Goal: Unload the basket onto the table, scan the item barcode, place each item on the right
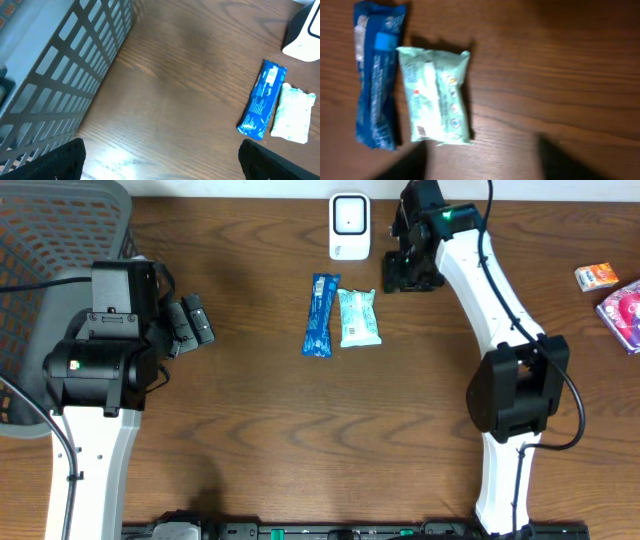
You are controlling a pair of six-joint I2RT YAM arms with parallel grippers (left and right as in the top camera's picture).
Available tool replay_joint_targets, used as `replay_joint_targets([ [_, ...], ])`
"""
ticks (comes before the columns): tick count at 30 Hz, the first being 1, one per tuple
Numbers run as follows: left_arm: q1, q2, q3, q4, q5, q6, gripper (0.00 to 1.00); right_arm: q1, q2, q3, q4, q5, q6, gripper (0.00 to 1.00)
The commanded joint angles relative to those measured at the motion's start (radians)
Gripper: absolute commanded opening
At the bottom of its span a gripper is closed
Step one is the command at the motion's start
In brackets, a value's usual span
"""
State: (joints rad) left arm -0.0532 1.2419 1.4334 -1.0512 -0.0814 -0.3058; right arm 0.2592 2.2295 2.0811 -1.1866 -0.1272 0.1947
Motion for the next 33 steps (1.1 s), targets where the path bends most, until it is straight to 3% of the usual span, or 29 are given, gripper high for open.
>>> replay_joint_targets([
  [1, 0.003, 0.004, 0.011, -0.003, -0.009, 0.013, 0.98, 0.003, 0.055, -0.002, 0.0, -0.13, 0.01, 0.84],
  [18, 0.003, 0.004, 0.011, -0.003, -0.009, 0.013, 0.98, -0.016, 0.272, -0.003, 0.079, -0.338, -0.002, 0.75],
  [20, 0.003, 0.004, 0.011, -0.003, -0.009, 0.013, 0.98, -0.016, 0.28, -0.003, 0.095, -0.347, -0.001, 0.64],
  [21, 0.003, 0.004, 0.011, -0.004, -0.009, 0.013, 0.98, -0.015, 0.285, -0.003, 0.106, -0.346, -0.001, 0.52],
  [24, 0.003, 0.004, 0.011, -0.003, -0.009, 0.013, 0.98, -0.015, 0.29, -0.003, 0.126, -0.346, 0.0, 0.42],
  [27, 0.003, 0.004, 0.011, -0.004, -0.009, 0.013, 0.98, -0.014, 0.29, -0.003, 0.133, -0.347, 0.0, 0.18],
  [28, 0.003, 0.004, 0.011, -0.004, -0.009, 0.013, 0.98, -0.014, 0.29, -0.003, 0.136, -0.347, 0.0, 0.04],
  [33, 0.003, 0.004, 0.011, -0.004, -0.009, 0.013, 0.98, -0.022, 0.275, 0.004, 0.14, -0.34, 0.012, 0.01],
])
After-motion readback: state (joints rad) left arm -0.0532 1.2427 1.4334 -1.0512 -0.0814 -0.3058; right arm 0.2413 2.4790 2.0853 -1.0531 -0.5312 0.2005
